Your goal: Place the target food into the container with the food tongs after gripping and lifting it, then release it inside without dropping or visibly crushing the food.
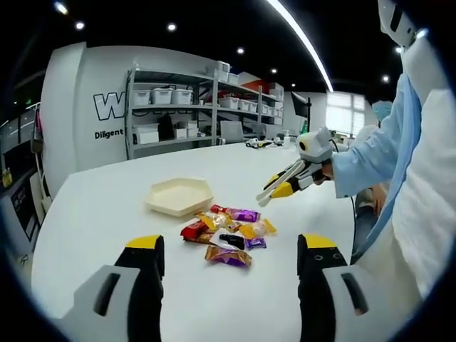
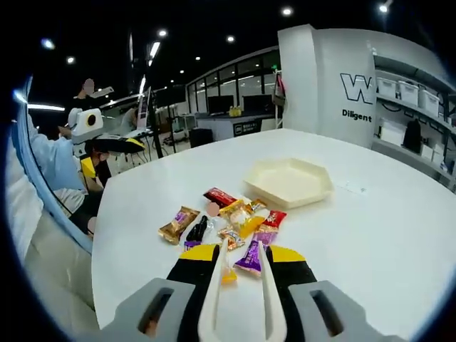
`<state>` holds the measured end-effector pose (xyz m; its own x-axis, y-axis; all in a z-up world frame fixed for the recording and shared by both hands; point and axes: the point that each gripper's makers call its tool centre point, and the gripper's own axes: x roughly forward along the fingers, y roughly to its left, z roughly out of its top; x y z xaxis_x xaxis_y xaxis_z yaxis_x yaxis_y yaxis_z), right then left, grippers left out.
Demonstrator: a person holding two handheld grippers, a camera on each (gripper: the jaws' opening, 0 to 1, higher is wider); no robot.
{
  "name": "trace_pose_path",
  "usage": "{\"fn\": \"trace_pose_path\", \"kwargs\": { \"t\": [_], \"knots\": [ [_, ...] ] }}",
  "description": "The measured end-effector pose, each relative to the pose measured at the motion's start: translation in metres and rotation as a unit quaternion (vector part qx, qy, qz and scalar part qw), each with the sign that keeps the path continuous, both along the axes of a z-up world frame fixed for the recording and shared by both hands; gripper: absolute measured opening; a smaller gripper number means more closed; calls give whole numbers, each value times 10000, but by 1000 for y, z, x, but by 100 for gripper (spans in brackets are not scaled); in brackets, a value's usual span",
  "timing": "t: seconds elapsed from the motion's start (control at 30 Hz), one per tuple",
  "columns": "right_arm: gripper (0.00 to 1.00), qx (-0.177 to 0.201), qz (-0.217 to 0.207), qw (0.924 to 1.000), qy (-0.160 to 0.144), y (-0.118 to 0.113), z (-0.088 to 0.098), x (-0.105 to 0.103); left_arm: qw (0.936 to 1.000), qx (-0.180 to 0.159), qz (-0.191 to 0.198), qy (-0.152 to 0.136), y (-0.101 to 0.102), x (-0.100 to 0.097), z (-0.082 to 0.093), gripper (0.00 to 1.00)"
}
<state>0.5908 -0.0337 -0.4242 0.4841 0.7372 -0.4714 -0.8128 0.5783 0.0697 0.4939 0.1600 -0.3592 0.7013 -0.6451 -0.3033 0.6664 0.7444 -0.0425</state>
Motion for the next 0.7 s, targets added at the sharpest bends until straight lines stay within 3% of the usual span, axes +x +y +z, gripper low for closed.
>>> {"fn": "trace_pose_path", "kwargs": {
  "t": [0.7],
  "knots": [
    [22, -264, -316, 9990, 165, 13, -20, 19, 10000, -5, 2, 20, 6, 1, 1, 74]
  ]
}}
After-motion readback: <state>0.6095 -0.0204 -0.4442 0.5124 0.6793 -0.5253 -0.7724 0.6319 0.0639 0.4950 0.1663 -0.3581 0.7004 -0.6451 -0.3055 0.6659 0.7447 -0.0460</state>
